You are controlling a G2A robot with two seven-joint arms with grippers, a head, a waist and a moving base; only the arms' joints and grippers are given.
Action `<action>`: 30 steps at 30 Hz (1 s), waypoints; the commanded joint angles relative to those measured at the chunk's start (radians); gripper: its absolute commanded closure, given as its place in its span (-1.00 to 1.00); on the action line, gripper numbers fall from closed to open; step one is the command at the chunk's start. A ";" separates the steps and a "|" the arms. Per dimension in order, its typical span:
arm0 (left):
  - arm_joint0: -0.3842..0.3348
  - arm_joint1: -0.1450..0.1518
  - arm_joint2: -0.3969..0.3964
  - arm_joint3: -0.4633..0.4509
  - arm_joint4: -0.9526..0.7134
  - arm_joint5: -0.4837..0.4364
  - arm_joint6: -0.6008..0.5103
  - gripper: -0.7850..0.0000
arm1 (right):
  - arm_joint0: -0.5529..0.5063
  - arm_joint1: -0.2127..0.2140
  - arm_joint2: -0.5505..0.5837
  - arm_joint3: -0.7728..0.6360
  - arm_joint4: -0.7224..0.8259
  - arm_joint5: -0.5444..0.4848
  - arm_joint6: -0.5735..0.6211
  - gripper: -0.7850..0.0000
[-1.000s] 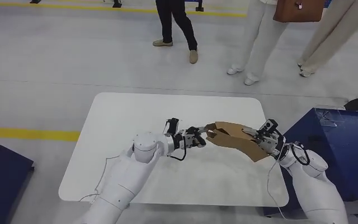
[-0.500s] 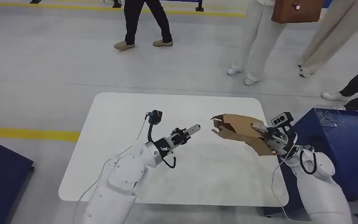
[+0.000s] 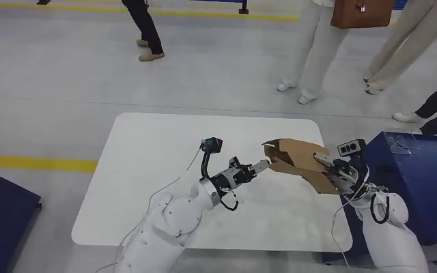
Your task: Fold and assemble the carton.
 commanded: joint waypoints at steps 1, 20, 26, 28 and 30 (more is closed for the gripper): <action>-0.004 -0.001 0.000 -0.002 -0.003 0.013 0.006 -1.00 | -0.001 0.000 0.000 -0.002 -0.002 0.005 0.002 1.00; -0.048 -0.003 0.005 -0.010 0.038 0.174 -0.069 -1.00 | -0.002 0.000 -0.016 -0.013 -0.067 0.016 0.014 1.00; -0.044 -0.005 0.010 -0.026 0.016 0.162 -0.070 -1.00 | -0.006 -0.001 -0.028 -0.021 -0.100 0.011 0.013 1.00; -0.040 -0.005 0.008 -0.036 0.001 0.154 -0.071 -1.00 | -0.008 -0.001 -0.033 -0.025 -0.111 0.009 0.013 1.00; -0.037 -0.005 0.006 -0.045 0.000 0.153 -0.071 -1.00 | -0.011 -0.001 -0.035 -0.028 -0.124 0.003 0.008 1.00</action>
